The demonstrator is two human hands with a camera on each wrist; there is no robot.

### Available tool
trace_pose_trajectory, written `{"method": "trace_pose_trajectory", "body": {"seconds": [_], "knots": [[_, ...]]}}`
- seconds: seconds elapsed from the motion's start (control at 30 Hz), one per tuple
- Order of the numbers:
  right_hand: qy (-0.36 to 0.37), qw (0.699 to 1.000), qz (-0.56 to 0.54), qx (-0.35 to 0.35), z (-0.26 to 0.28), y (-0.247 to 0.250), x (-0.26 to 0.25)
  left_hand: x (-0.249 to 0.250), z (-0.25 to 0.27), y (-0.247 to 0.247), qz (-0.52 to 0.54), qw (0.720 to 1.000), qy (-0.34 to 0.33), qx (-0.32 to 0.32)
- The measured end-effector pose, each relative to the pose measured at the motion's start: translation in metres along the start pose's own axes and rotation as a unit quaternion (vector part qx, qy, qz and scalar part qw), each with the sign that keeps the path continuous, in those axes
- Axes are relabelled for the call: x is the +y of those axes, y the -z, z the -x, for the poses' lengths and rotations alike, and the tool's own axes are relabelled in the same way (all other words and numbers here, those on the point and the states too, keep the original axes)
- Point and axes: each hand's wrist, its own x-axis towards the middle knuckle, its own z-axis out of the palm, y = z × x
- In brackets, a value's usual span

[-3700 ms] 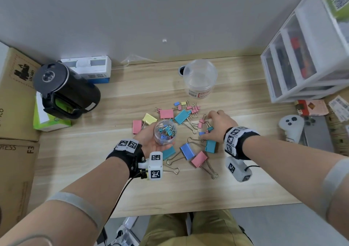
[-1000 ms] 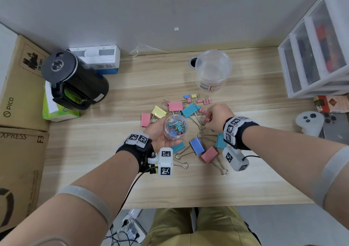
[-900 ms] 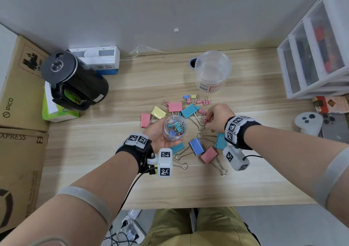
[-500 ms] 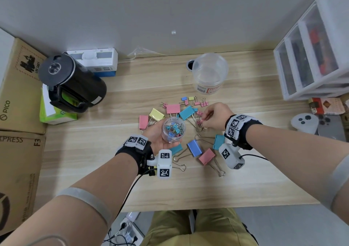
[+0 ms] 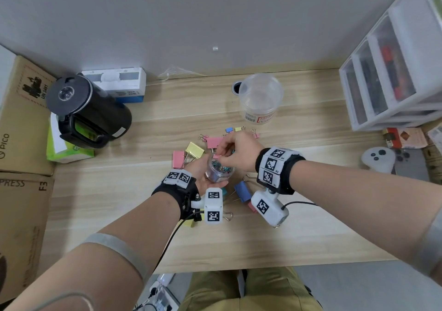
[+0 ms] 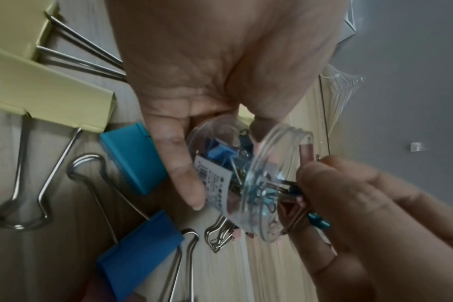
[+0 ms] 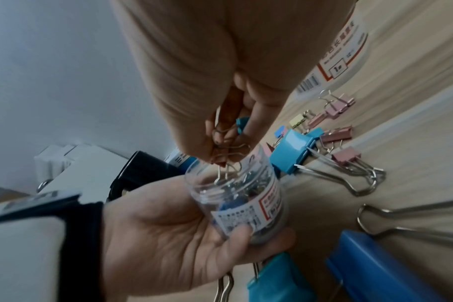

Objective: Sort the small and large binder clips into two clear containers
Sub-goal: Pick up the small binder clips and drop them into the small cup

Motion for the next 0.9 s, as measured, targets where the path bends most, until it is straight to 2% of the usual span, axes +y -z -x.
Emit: {"method": "trace_pose_trajectory", "body": {"seconds": [0.13, 0.27, 0.37, 0.43, 0.5, 0.57, 0.7, 0.8, 0.9], "knots": [[0.021, 0.999, -0.008, -0.040, 0.007, -0.003, -0.005, -0.003, -0.002, 0.002, 0.016, 1.000, -0.006, 0.000], [-0.022, 0.992, -0.104, -0.069, 0.009, 0.000, -0.008, -0.002, -0.001, 0.002, 0.003, 1.000, -0.014, -0.010], [-0.047, 0.986, -0.158, -0.030, 0.007, 0.012, -0.011, 0.001, 0.001, 0.001, -0.010, 1.000, -0.002, -0.023], [-0.069, 0.982, -0.176, 0.030, 0.003, 0.023, -0.005, 0.002, 0.002, 0.002, -0.014, 1.000, 0.005, -0.021], [-0.088, 0.981, -0.140, 0.100, -0.003, 0.035, 0.012, 0.002, 0.001, 0.004, -0.009, 1.000, 0.007, -0.020], [-0.112, 0.984, -0.047, 0.129, -0.004, 0.048, 0.034, 0.001, 0.002, 0.007, -0.002, 1.000, 0.011, -0.027], [-0.193, 0.962, 0.173, 0.083, 0.003, 0.065, 0.073, 0.000, 0.004, 0.011, 0.010, 0.999, 0.019, -0.040], [-0.164, 0.960, 0.225, 0.041, 0.002, 0.058, 0.079, 0.000, 0.002, 0.015, 0.023, 0.999, 0.021, -0.038], [-0.121, 0.963, 0.240, 0.030, -0.003, 0.044, 0.075, 0.001, 0.002, 0.015, 0.029, 0.998, 0.025, -0.044]]}}
